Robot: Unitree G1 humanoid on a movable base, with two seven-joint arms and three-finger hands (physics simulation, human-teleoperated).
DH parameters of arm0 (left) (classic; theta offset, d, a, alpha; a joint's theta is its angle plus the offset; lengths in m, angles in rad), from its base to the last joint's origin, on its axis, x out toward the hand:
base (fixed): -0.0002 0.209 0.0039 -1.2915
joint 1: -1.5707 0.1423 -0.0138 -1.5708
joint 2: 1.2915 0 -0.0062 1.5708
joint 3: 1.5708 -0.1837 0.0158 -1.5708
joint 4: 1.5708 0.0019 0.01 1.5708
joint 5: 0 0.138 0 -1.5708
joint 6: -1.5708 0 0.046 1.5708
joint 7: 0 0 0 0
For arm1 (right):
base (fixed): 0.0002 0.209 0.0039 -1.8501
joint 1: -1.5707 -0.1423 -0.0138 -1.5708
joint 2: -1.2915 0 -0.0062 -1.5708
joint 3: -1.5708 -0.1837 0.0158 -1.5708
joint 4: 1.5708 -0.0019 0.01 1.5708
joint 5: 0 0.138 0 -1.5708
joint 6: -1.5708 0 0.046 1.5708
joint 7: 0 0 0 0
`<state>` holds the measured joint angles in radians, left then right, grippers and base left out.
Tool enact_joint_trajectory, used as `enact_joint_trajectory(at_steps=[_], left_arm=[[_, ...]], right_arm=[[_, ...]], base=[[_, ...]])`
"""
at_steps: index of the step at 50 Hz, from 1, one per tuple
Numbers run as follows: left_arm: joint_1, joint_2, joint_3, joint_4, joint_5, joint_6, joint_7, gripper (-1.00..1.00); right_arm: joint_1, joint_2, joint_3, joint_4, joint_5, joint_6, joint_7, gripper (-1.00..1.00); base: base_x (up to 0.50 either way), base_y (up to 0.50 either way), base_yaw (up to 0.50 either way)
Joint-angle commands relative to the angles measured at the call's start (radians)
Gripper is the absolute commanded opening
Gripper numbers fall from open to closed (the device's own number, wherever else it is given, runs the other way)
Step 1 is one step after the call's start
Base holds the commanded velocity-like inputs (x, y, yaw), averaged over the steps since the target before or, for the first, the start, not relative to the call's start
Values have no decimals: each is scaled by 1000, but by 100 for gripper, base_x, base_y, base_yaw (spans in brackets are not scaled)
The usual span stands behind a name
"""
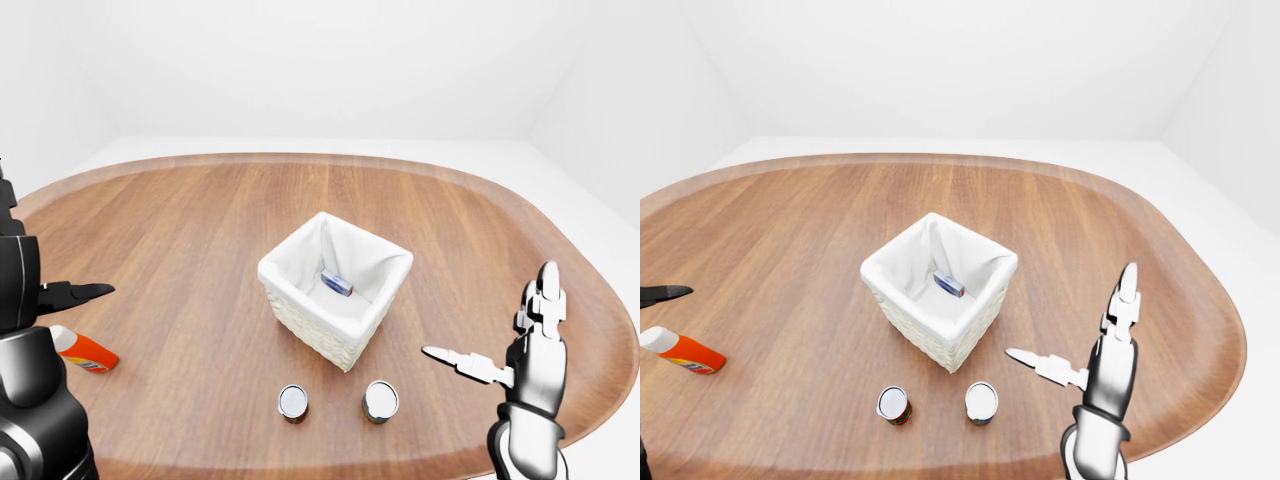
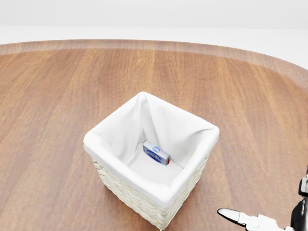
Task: Pick up the alphabet soup and the cream cheese box, and put them in the basket.
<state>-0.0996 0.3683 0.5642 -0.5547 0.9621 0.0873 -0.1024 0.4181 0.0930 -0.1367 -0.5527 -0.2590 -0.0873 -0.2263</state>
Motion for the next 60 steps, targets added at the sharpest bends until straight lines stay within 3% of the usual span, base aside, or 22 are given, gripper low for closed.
enact_joint_trajectory(at_steps=[1, 36, 60], left_arm=[[-2, -2, -7, 26, -8, 0, 8, 100], [-8, 4, -25, 42, 16, 0, -7, 100], [-6, 2, -28, 56, 26, 0, -1, 100]], right_arm=[[57, -21, 80, 51, -26, 0, 16, 100], [144, -128, 251, 180, -87, 0, -16, 100], [202, -186, 300, 170, -122, 0, 18, 100]], base=[[0, 0, 0], [0, 0, 0], [0, 0, 0]])
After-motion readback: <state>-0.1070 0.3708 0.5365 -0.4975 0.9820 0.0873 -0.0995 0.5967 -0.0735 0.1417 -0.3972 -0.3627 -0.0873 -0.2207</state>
